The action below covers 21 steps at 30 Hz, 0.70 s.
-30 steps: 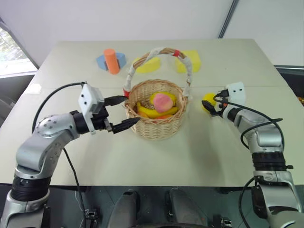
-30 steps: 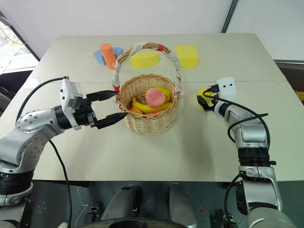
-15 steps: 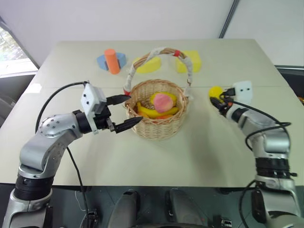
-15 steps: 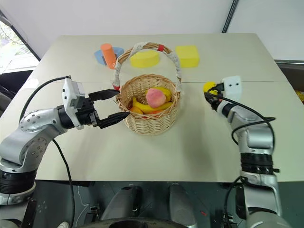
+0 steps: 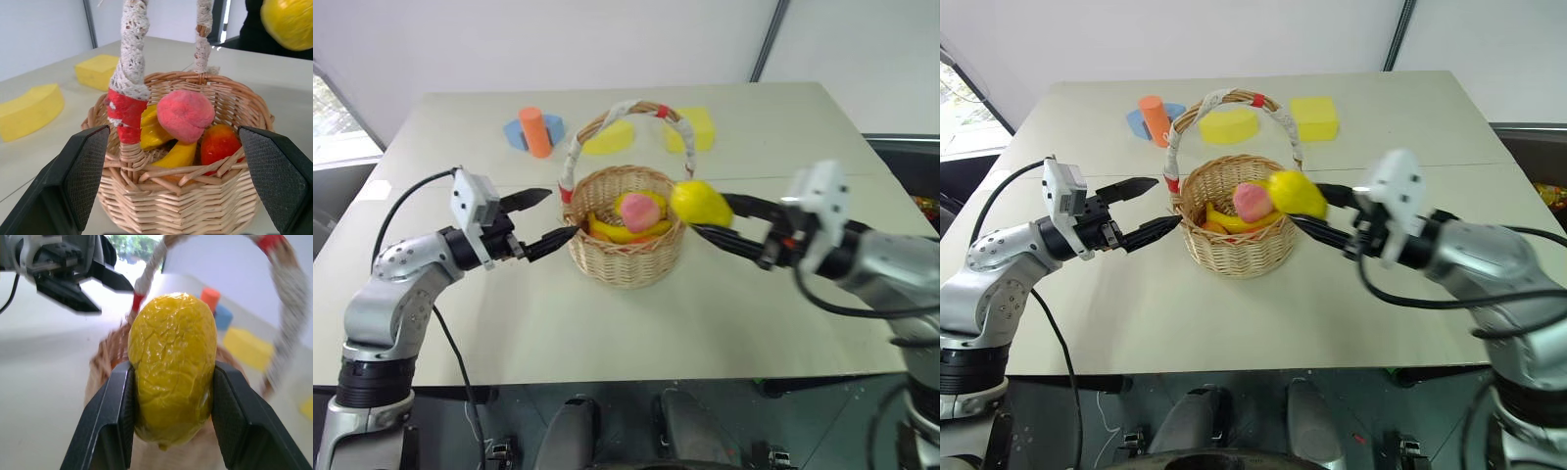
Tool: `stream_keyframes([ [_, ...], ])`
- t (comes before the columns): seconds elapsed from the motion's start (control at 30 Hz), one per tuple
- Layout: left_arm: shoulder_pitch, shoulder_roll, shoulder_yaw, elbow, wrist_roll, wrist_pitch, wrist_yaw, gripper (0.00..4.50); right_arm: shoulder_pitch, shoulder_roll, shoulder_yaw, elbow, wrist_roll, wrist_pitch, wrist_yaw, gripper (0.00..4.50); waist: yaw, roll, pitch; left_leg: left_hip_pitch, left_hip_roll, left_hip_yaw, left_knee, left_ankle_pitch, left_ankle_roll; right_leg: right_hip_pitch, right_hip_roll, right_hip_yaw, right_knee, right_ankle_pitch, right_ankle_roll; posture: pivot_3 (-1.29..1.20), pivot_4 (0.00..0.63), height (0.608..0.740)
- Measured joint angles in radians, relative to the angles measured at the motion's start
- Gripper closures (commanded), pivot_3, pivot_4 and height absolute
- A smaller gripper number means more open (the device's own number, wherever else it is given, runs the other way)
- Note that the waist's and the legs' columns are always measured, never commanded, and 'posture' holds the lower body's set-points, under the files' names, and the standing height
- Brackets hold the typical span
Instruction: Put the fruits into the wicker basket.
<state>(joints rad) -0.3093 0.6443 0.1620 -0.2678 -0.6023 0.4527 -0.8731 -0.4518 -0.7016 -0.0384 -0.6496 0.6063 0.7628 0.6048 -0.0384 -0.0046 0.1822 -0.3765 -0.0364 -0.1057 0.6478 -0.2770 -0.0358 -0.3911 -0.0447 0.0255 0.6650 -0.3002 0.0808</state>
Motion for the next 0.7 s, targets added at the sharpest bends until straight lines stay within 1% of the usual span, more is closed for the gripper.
stream_keyframes([
  [0.07, 0.007, -0.001, 0.000, -0.020, -0.013, 0.005, -0.001, 0.00, -0.063, 0.064, 0.067, 0.055, -0.047, 0.015, -0.058, 2.87, 0.001, 0.000, 0.000, -0.005, 0.000, 0.000, 0.000, 0.000, 0.000, -0.004, -0.001, 0.000, 0.000, 0.000, 0.000, 0.00, 0.150, 0.740],
  [0.1, 0.011, -0.001, -0.001, -0.039, -0.019, 0.013, -0.001, 0.00, -0.091, 0.099, 0.095, 0.090, -0.069, 0.024, -0.087, 2.39, 0.001, 0.000, 0.000, -0.008, -0.001, 0.000, 0.001, 0.001, -0.001, -0.008, -0.001, 0.000, 0.000, 0.000, 0.000, 0.00, 0.150, 0.740],
  [0.13, 0.014, -0.001, -0.002, -0.052, -0.020, 0.017, -0.001, 0.00, -0.099, 0.107, 0.111, 0.104, -0.079, 0.028, -0.098, 1.87, 0.003, 0.000, 0.000, -0.012, -0.001, 0.000, 0.001, 0.001, -0.002, -0.011, -0.001, 0.000, 0.000, 0.000, 0.000, 0.00, 0.150, 0.740],
  [0.17, 0.022, -0.001, -0.002, -0.062, -0.020, 0.019, 0.002, 0.00, -0.102, 0.112, 0.125, 0.119, -0.090, 0.032, -0.104, 1.66, 0.007, 0.000, 0.000, -0.015, -0.001, -0.001, 0.001, 0.003, -0.006, -0.015, -0.001, 0.000, 0.001, 0.000, 0.000, 0.00, 0.150, 0.740],
  [0.27, 0.043, -0.002, -0.002, -0.071, -0.020, 0.025, 0.016, 0.00, -0.102, 0.126, 0.148, 0.156, -0.126, 0.030, -0.114, 0.19, 0.021, 0.000, 0.000, -0.016, -0.002, 0.000, 0.001, 0.003, -0.006, -0.016, -0.002, 0.000, 0.000, 0.000, 0.000, 0.00, 0.150, 0.740],
  [0.37, 0.067, -0.006, -0.001, -0.099, -0.020, 0.030, 0.033, 0.00, -0.075, 0.112, 0.128, 0.135, -0.126, -0.004, -0.080, 0.19, 0.030, 0.000, 0.000, -0.017, -0.002, 0.000, 0.001, 0.001, -0.002, -0.016, -0.002, 0.000, 0.000, 0.000, 0.000, 0.00, 0.150, 0.740],
  [0.47, 0.087, -0.011, 0.002, -0.109, -0.020, 0.036, 0.045, 0.00, 0.018, 0.048, 0.037, 0.072, -0.072, -0.035, 0.003, 0.19, 0.033, 0.000, 0.000, -0.017, -0.002, -0.001, 0.001, 0.000, 0.000, -0.014, -0.003, 0.000, -0.001, 0.000, 0.000, 0.00, 0.150, 0.740],
  [0.57, 0.093, -0.012, 0.007, -0.108, -0.020, 0.036, 0.047, 0.00, 0.100, -0.008, -0.070, 0.067, -0.039, -0.035, 0.041, 0.19, 0.029, 0.000, 0.000, -0.015, -0.002, 0.000, 0.001, 0.000, 0.000, -0.013, -0.003, 0.000, -0.001, 0.000, 0.000, 0.00, 0.150, 0.740],
  [0.63, 0.093, -0.013, 0.009, -0.106, -0.020, 0.036, 0.046, 0.00, 0.130, -0.011, -0.125, 0.090, -0.031, -0.034, 0.036, 0.19, 0.022, 0.000, 0.000, -0.014, -0.002, 0.000, 0.001, 0.000, 0.000, -0.012, -0.002, 0.000, 0.000, 0.001, 0.000, 0.00, 0.150, 0.740],
  [0.7, 0.086, -0.019, 0.007, -0.105, -0.020, 0.035, 0.041, 0.00, 0.125, 0.018, -0.149, 0.123, -0.031, -0.035, 0.008, 0.19, 0.016, 0.000, 0.000, -0.013, 0.000, 0.001, 0.001, 0.000, 0.000, -0.013, 0.000, 0.000, 0.001, 0.001, 0.000, 0.00, 0.150, 0.740],
])
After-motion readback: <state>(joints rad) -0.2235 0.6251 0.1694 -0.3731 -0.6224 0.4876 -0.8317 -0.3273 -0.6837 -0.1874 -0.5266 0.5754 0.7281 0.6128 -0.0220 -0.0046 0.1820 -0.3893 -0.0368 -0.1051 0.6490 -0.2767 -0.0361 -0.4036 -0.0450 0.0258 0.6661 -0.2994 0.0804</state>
